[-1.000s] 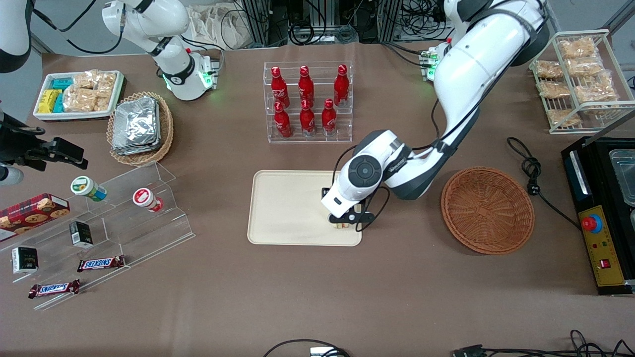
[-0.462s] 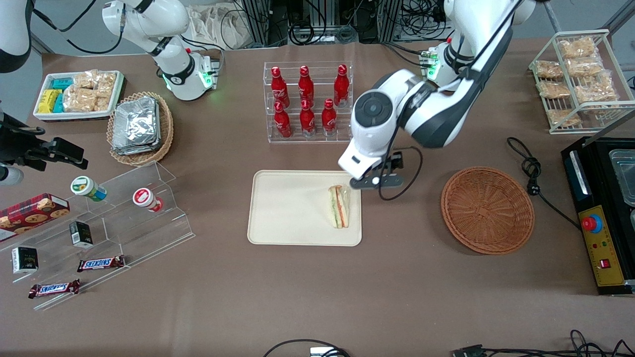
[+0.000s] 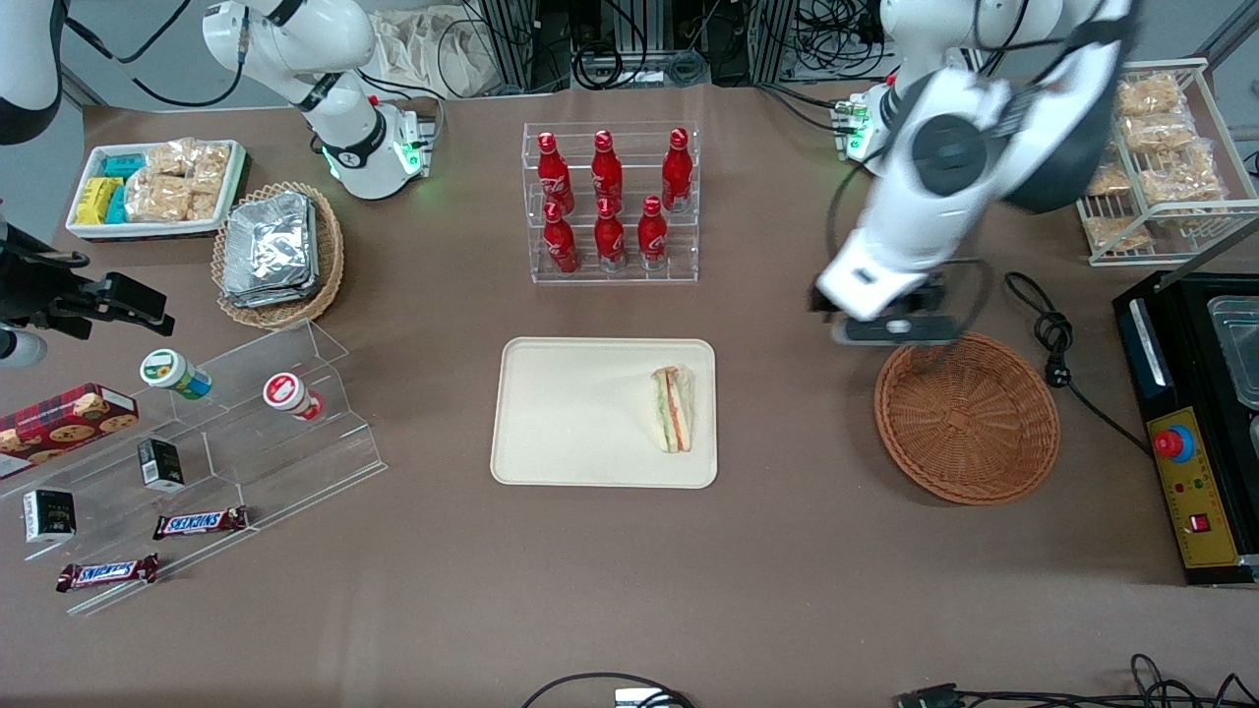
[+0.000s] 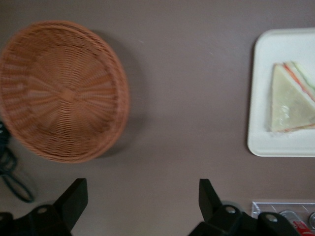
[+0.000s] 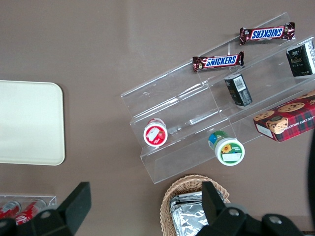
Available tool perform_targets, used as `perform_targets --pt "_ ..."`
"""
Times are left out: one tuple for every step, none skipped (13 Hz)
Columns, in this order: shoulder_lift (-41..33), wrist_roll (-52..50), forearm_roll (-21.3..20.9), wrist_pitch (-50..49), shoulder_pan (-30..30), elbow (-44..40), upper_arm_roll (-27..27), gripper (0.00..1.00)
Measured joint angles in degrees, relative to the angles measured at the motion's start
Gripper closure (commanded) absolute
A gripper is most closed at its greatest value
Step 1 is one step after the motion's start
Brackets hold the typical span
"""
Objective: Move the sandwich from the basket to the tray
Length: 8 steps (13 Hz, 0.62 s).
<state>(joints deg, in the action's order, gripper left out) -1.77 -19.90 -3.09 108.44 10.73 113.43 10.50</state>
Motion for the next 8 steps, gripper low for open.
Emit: perform_targets --pt "-1.7 3.0 0.5 -1.3 -0.1 0.0 -3.0 0.00" --pt "-2.8 5.6 0.9 -2.7 -0.1 -0.3 -6.0 0.00" --pt "-3.4 8.4 1.4 -4.6 -0.1 -1.2 -9.5 0.00" --pt "-3.3 11.0 2.1 -6.4 -0.2 -2.7 -12.9 0.00" --pt "-2.9 12.9 2.4 -8.2 -0.2 -4.7 -16.1 0.00" --pt "-2.1 14.0 2.6 -10.5 -0.3 -7.3 -19.0 0.00" --pt "-0.9 14.7 2.7 -13.3 -0.3 -10.2 -21.3 0.00" --pt "0.6 15.1 2.7 -15.6 -0.3 -13.0 -23.0 0.00"
